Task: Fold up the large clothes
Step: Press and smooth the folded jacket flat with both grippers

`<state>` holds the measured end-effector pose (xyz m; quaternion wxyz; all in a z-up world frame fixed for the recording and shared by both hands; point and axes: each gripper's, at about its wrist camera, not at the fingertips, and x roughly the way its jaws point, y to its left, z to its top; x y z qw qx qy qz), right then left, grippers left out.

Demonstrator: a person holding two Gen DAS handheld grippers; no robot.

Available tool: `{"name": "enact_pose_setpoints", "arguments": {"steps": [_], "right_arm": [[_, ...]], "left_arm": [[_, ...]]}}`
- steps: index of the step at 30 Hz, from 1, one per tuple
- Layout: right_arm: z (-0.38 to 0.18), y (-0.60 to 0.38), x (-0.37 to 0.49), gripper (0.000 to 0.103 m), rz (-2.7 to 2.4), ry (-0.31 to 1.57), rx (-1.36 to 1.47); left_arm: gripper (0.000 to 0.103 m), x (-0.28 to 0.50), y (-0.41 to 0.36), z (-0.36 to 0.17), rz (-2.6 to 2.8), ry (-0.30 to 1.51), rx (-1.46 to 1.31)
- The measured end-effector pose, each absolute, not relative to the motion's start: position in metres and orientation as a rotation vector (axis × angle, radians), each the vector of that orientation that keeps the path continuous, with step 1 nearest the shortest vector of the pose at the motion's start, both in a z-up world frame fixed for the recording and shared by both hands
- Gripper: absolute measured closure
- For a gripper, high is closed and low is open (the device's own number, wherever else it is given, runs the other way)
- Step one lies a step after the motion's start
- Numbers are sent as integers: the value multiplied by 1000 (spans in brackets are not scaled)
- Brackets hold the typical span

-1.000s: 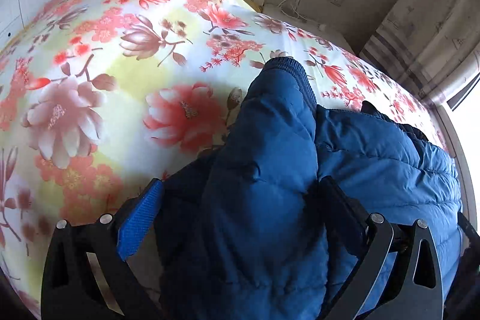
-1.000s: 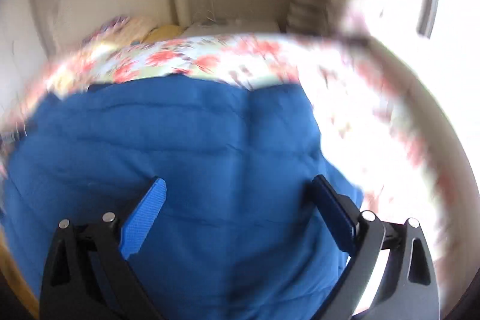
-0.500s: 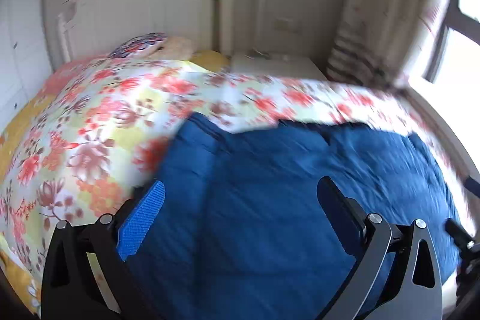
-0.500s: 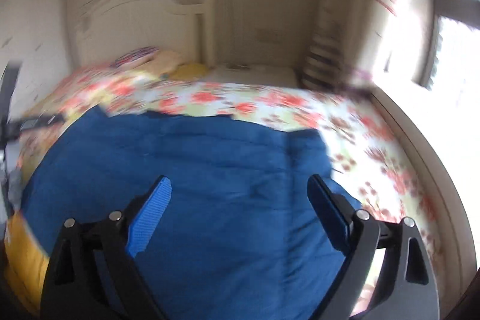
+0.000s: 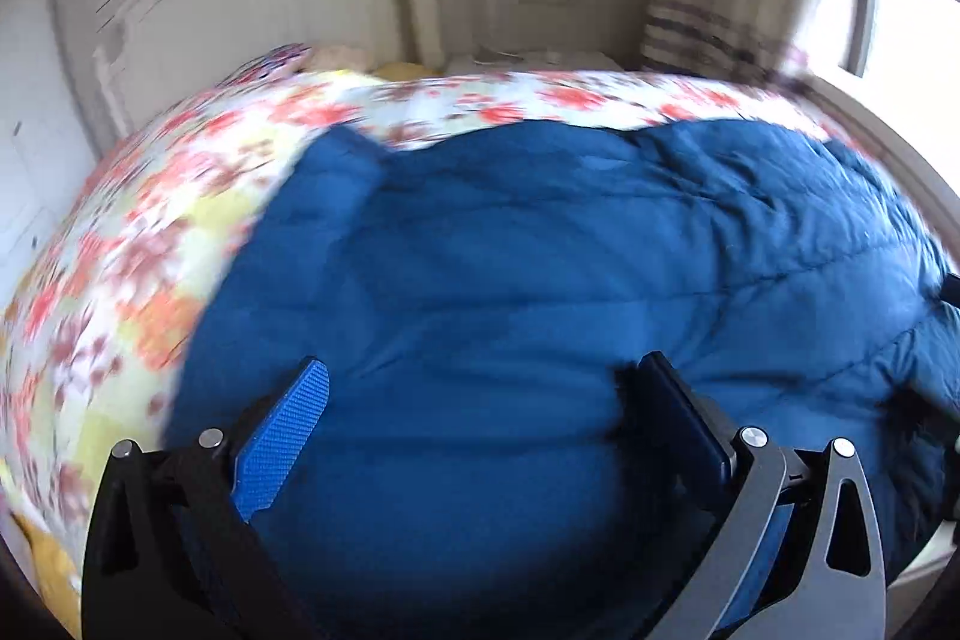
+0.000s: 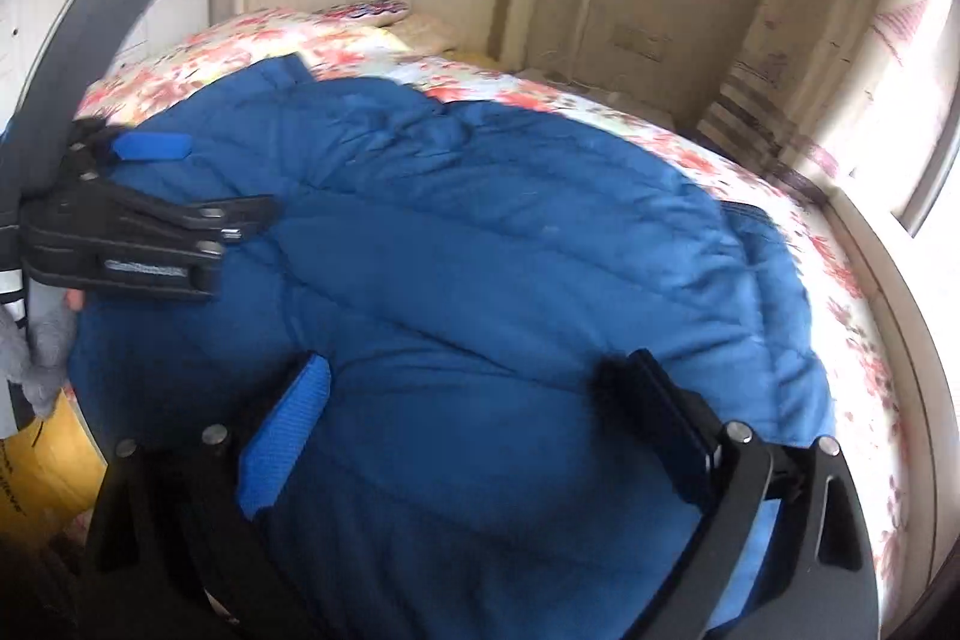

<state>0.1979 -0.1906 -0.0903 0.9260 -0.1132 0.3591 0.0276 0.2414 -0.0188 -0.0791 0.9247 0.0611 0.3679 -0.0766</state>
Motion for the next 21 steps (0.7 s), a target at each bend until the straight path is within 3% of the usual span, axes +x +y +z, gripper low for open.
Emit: {"name": "enact_pose_setpoints", "arguments": {"steps": [4, 8, 15, 17, 21], "right_arm": [[-79, -241, 173, 6, -42, 706, -144], [-96, -292, 160, 5, -28, 702, 22], [-98, -293, 160, 4, -41, 713, 51], [-87, -283, 152, 11, -86, 700, 30], [-67, -235, 119, 11, 12, 590, -50]], "left_arm": [[4, 240, 32, -90, -120, 771, 26], [4, 238, 34, -95, -119, 764, 36], [6, 217, 34, -74, -96, 752, -19], [6, 190, 19, -59, -168, 694, -13], [5, 155, -30, -57, -249, 647, 126]]}}
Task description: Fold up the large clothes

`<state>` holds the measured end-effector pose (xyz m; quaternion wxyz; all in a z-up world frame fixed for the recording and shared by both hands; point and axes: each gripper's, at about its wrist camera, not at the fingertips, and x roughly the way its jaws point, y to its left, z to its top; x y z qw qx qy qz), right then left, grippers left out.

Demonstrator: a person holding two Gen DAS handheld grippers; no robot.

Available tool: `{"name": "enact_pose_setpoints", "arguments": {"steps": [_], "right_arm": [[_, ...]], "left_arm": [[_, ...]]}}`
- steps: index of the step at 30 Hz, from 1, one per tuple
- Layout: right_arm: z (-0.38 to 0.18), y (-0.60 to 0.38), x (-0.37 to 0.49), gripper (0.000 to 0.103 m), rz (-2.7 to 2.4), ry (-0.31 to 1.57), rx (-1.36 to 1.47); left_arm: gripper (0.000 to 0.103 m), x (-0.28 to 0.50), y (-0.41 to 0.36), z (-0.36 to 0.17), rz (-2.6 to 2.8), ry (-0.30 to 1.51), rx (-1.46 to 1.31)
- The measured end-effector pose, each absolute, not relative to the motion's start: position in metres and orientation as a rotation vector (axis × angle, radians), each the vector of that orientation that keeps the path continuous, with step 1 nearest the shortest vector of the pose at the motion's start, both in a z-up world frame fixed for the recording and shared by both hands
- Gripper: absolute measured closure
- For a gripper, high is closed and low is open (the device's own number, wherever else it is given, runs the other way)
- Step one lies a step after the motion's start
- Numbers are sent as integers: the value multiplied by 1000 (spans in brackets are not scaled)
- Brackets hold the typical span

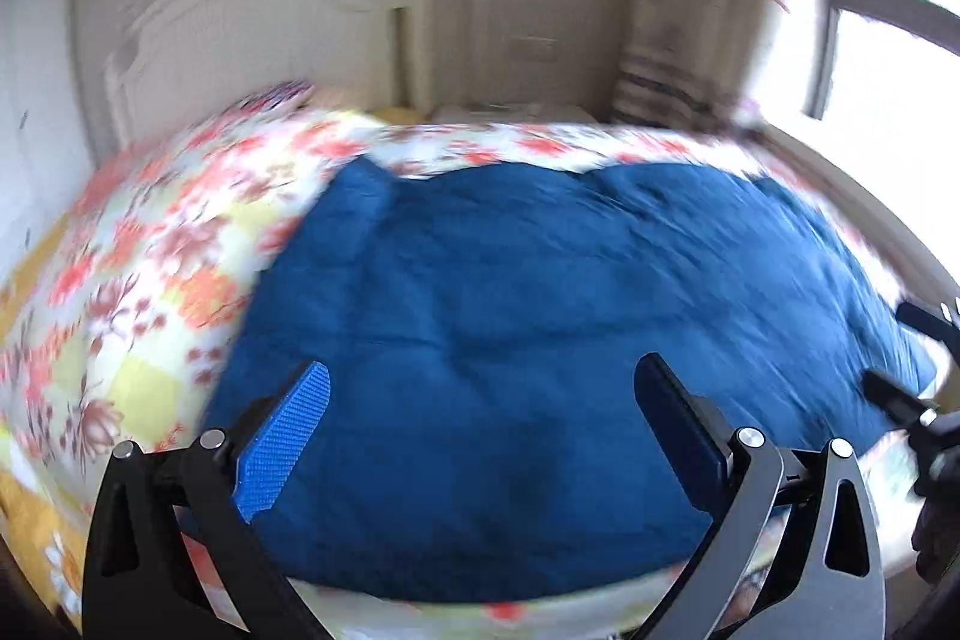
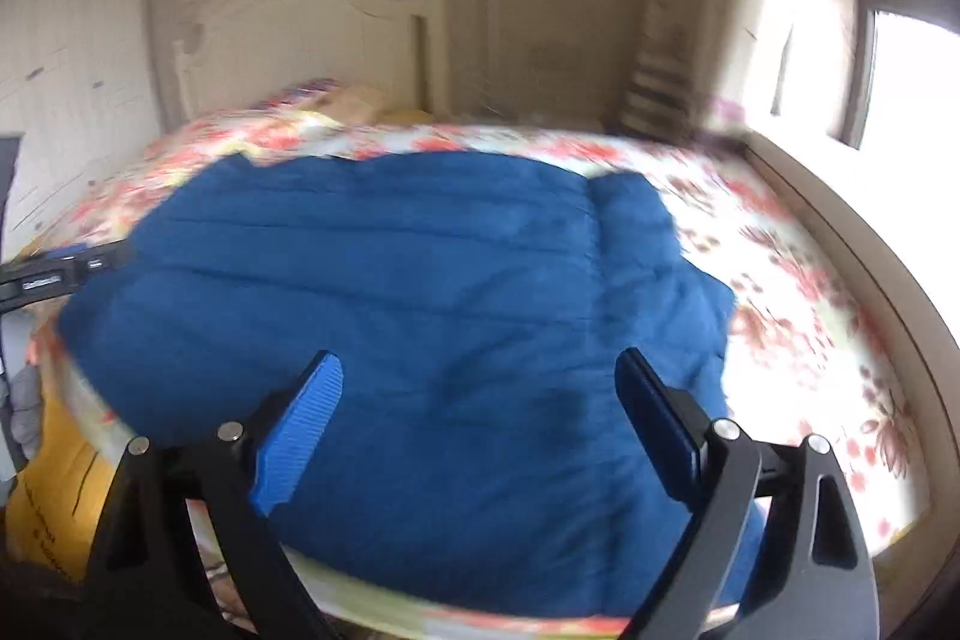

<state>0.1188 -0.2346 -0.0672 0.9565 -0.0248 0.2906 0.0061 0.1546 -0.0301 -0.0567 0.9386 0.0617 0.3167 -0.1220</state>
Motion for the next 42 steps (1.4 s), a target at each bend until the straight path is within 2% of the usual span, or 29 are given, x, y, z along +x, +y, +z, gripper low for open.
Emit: {"name": "enact_pose_setpoints", "arguments": {"steps": [4, 7, 14, 19, 22, 28, 32, 36, 42], "right_arm": [[-82, -180, 112, 10, 115, 582, -198], [-107, -169, 122, 6, 95, 624, -267], [-91, -199, 118, 6, 72, 627, -217], [-88, -276, 104, 6, -95, 628, -69], [-101, -312, 99, 3, -95, 650, 62], [-104, -311, 103, 2, -106, 661, 45], [-92, -307, 101, 3, -129, 679, 32], [-61, -285, 106, 3, -97, 601, -28], [-25, -252, 195, 3, -58, 603, -153]], "left_arm": [[4, 159, -57, -96, -234, 694, 206], [4, 157, -55, -98, -251, 681, 214], [4, 154, -29, -96, -220, 701, 192], [4, 152, -4, -99, -185, 713, 172], [4, 153, 5, -101, -186, 723, 148], [4, 152, 8, -100, -181, 728, 150], [4, 154, 10, -80, -193, 734, 118], [4, 188, -6, -39, -198, 647, 164], [4, 286, -45, -20, -149, 658, 304]]}}
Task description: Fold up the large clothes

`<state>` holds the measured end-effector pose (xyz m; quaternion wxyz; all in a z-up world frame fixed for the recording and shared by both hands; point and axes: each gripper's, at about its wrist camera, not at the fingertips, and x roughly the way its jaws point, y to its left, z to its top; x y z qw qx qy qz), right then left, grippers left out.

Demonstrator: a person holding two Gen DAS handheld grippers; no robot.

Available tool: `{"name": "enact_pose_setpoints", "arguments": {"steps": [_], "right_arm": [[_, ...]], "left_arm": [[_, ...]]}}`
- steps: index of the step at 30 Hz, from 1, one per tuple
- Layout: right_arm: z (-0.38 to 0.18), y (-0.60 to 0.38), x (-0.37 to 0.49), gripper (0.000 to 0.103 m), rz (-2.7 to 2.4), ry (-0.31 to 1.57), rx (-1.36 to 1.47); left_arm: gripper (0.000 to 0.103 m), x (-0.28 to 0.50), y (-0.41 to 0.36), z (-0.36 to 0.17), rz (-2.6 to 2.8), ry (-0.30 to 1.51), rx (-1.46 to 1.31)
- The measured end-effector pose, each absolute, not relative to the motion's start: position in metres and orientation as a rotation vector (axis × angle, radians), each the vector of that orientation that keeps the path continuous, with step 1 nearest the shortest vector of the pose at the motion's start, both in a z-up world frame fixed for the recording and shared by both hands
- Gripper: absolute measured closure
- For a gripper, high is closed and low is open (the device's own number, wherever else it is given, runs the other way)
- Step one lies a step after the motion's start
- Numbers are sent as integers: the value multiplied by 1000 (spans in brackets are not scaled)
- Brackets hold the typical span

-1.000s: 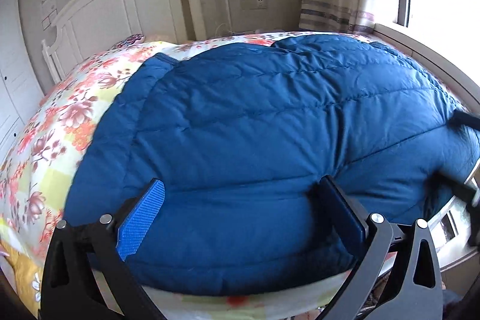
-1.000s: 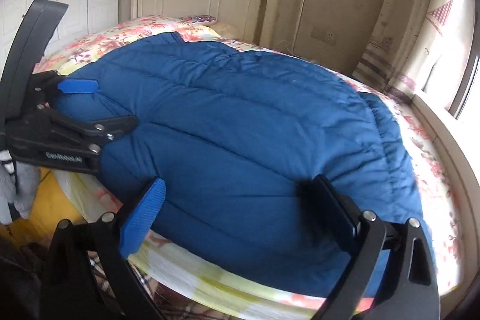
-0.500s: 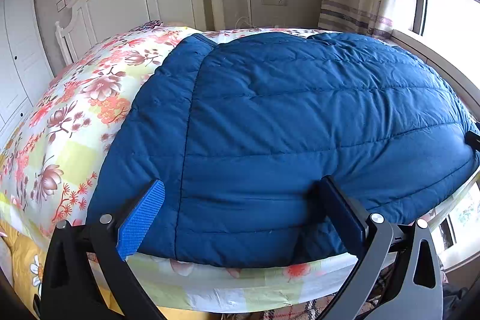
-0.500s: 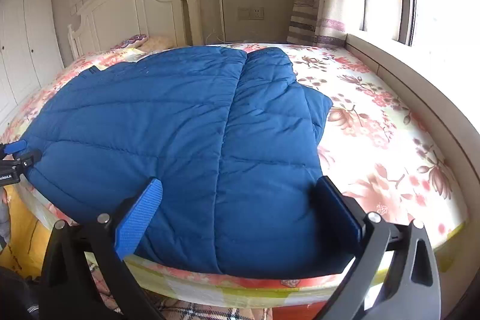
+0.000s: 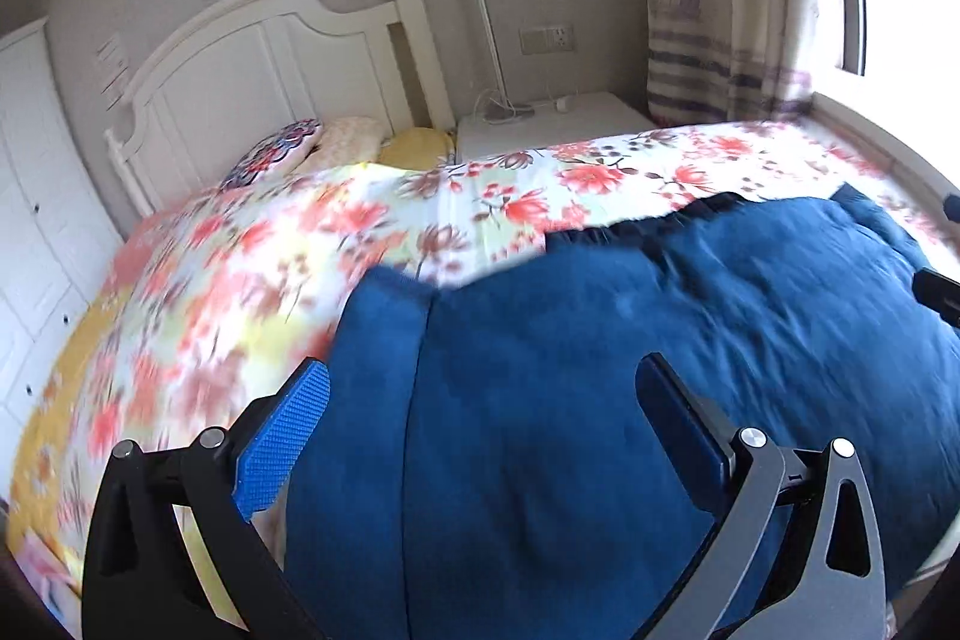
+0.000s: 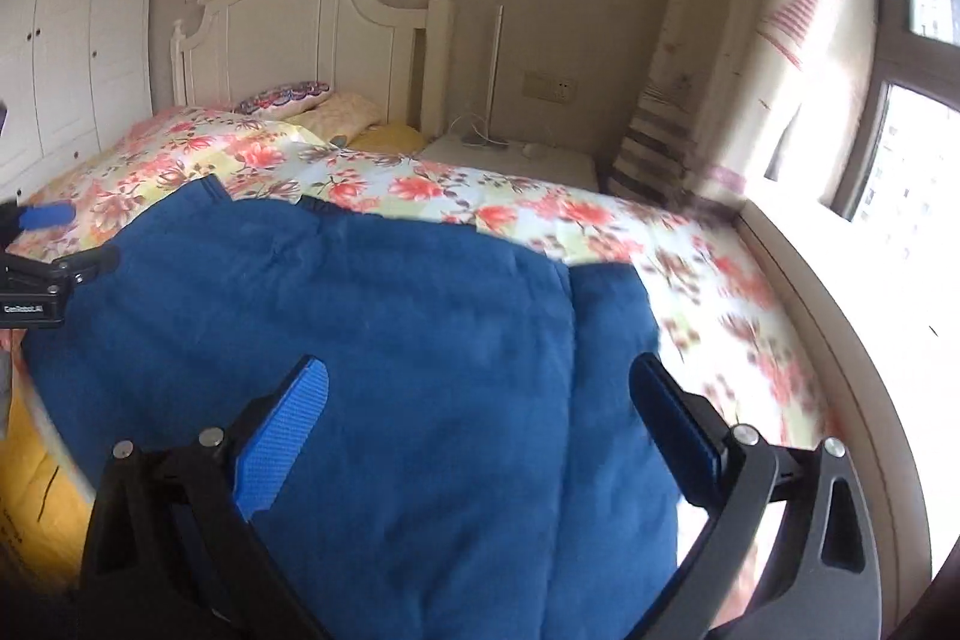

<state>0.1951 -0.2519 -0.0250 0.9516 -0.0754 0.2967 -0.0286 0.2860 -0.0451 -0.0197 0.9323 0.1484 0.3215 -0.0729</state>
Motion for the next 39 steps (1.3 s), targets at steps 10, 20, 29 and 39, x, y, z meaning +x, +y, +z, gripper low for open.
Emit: {"name": "enact_pose_setpoints", "arguments": {"steps": [10, 20, 29, 39], "right_arm": [[-75, -301, 341, 3, -31, 923, 24], [-80, -315, 336, 4, -6, 885, 128], [-86, -330, 343, 2, 61, 910, 236], [-46, -382, 250, 4, 122, 755, 426]], "left_arm": [[4, 371, -33, -74, -131, 826, 270], [4, 375, -34, -81, -144, 846, 263], [4, 384, -25, -84, -190, 908, 191], [5, 313, 94, -50, -331, 898, -94]]}}
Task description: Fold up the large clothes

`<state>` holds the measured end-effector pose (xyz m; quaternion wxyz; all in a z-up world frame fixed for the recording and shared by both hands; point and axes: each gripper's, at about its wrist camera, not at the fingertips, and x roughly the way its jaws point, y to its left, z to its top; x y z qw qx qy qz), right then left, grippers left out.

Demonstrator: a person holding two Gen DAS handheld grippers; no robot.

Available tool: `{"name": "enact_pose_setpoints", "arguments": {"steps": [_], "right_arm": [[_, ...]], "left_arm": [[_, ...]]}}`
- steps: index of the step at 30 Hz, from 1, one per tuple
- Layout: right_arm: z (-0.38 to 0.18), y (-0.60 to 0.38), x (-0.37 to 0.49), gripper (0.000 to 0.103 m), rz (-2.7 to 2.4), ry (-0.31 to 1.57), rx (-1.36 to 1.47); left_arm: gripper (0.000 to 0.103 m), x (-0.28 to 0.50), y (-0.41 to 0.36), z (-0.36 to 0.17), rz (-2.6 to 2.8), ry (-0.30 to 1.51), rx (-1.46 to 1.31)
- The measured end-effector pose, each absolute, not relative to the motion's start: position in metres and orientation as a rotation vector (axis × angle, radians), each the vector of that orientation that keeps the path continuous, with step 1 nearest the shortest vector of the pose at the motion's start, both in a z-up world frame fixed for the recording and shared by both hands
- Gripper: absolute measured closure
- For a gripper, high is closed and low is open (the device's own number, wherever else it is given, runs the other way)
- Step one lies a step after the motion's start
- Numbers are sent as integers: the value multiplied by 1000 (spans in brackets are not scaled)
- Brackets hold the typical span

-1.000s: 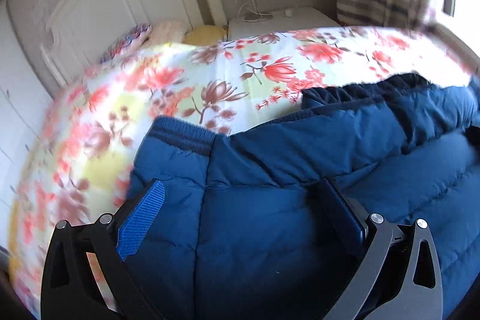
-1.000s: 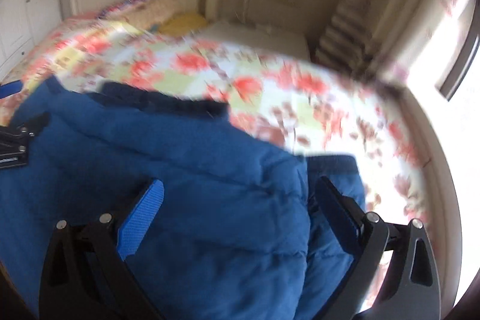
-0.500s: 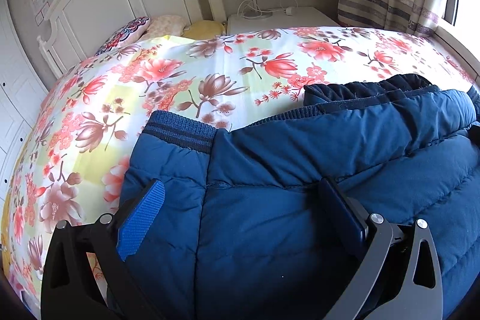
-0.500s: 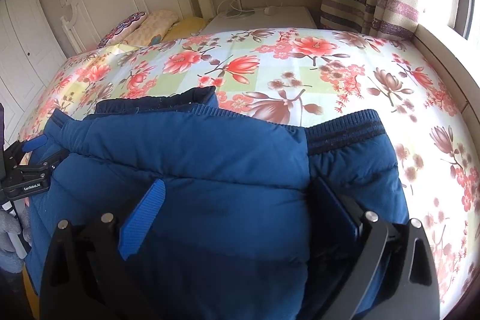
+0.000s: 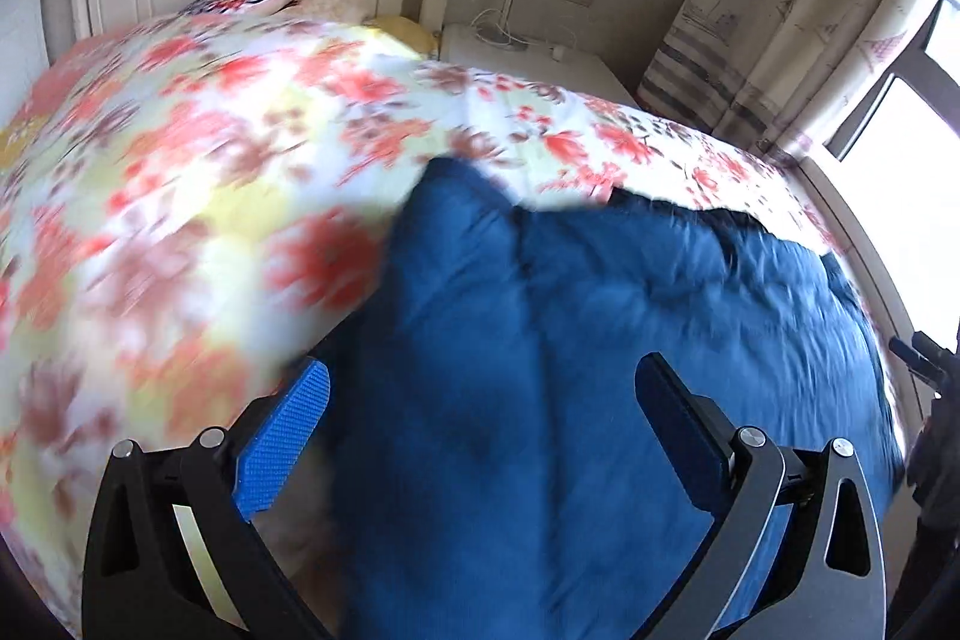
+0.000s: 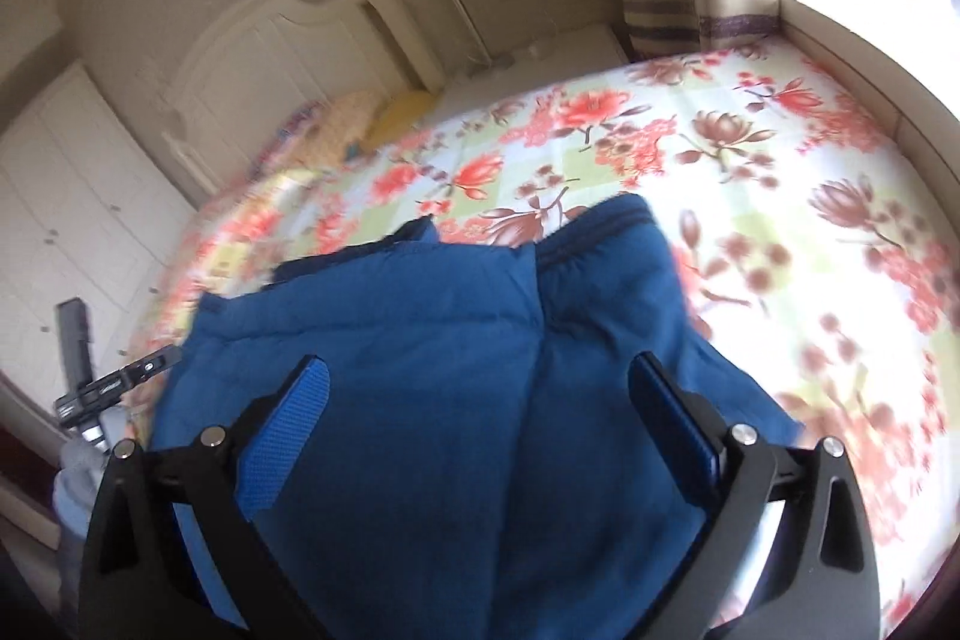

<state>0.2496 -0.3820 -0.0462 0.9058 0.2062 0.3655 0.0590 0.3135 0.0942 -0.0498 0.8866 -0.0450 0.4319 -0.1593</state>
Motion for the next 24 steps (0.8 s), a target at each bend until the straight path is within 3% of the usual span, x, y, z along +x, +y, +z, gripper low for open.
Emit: {"name": "enact_pose_setpoints", "arguments": {"steps": [6, 12, 20, 24], "right_arm": [[-74, -441, 128, 4, 72, 705, 595], [-123, -438, 44, 4, 137, 596, 851], [-124, -365, 52, 3, 197, 610, 811], [-122, -340, 70, 3, 219, 650, 831]], "left_arm": [[5, 258, 133, -59, -249, 856, -128], [5, 233, 57, -43, -230, 710, -8], [5, 278, -65, -36, -190, 674, 194], [4, 311, -89, -73, -208, 766, 236]]}}
